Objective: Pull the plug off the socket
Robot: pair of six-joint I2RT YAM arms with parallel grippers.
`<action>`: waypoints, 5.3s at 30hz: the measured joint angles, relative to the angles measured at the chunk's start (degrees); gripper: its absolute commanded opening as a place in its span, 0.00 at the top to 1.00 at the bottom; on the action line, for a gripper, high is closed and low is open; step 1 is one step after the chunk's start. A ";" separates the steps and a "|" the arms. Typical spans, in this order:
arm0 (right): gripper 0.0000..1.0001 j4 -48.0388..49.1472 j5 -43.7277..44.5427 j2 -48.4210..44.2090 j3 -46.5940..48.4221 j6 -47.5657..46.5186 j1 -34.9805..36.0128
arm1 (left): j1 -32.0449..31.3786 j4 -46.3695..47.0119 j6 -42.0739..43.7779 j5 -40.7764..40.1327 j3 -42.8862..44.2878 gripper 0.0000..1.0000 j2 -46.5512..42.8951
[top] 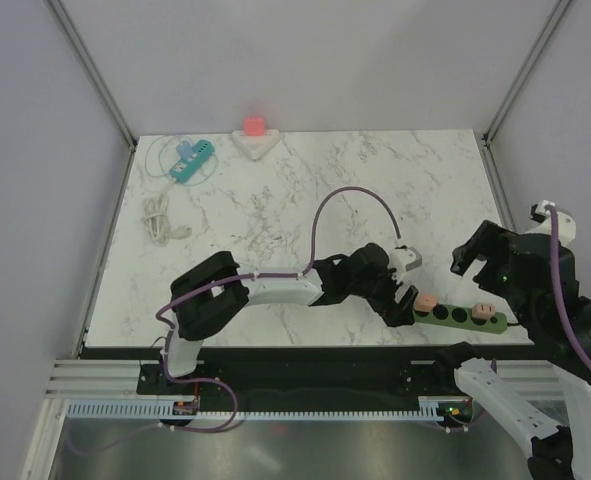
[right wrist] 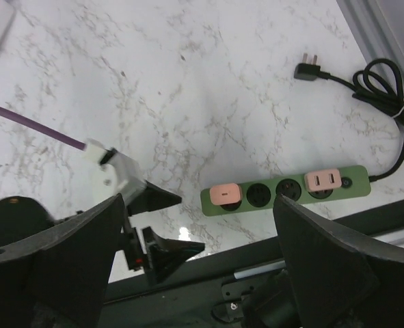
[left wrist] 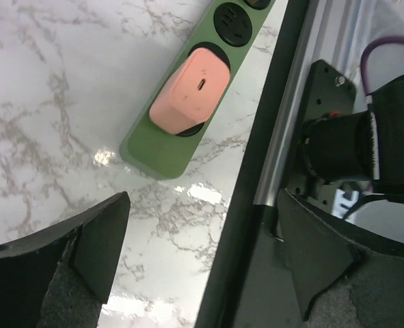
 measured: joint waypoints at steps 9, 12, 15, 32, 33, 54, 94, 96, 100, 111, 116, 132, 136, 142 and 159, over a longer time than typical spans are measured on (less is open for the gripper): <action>0.02 -0.35 -3.28 -0.52 6.75 -2.80 0.00 | -3.98 -7.13 18.73 -5.53 9.29 0.02 7.41; 0.02 -0.70 -4.59 -0.83 6.78 -3.13 0.00 | -3.93 -9.97 22.99 -6.88 13.18 0.02 10.40; 0.02 -1.03 -5.31 -1.40 6.78 -3.21 0.00 | -3.76 -12.24 26.88 -8.74 15.89 0.02 12.85; 0.02 -1.44 -7.10 -2.64 6.29 -3.45 0.00 | -4.57 -18.78 34.53 -9.92 23.30 0.60 17.94; 0.02 -1.44 -7.39 -2.78 6.12 -3.45 0.00 | -4.59 -18.88 34.88 -9.84 23.30 0.65 17.94; 0.02 -0.55 -10.56 -3.65 -3.96 -2.84 0.00 | -5.38 -9.94 24.15 -25.90 -0.61 0.98 3.43; 0.02 17.11 -24.04 -2.84 -33.75 -1.49 0.00 | -2.99 -20.15 10.60 -23.17 -19.08 0.30 -31.63; 0.04 18.67 -24.41 -1.81 -34.84 -1.29 0.00 | -2.95 -19.39 12.00 -21.64 -17.40 0.37 -30.40; 0.18 22.27 -24.46 -0.46 -36.74 0.44 0.00 | -2.73 -18.82 14.64 -20.59 -12.33 0.34 -23.96; 0.35 29.29 -21.38 -0.39 -40.30 4.37 0.00 | -2.64 -17.77 18.03 -23.80 -6.29 0.28 -11.98; 0.36 31.43 -21.22 0.81 -42.45 5.16 0.00 | -2.62 -16.96 19.67 -24.85 -5.35 0.38 -9.86; 0.62 43.01 -23.17 2.25 -51.60 8.79 0.00 | -2.21 -15.45 21.66 -25.79 -5.16 0.98 -7.74; 0.62 46.47 -24.26 2.51 -53.57 8.94 0.00 | -2.10 -15.43 21.66 -25.53 -5.16 0.98 -7.74; 0.58 50.23 -25.55 4.92 -55.47 9.09 0.00 | -1.99 -15.08 21.64 -25.27 -5.42 0.98 -7.80; 0.61 55.21 -26.73 8.66 -59.10 11.47 -0.20 | -1.57 -14.78 21.31 -24.17 -5.70 0.98 -8.02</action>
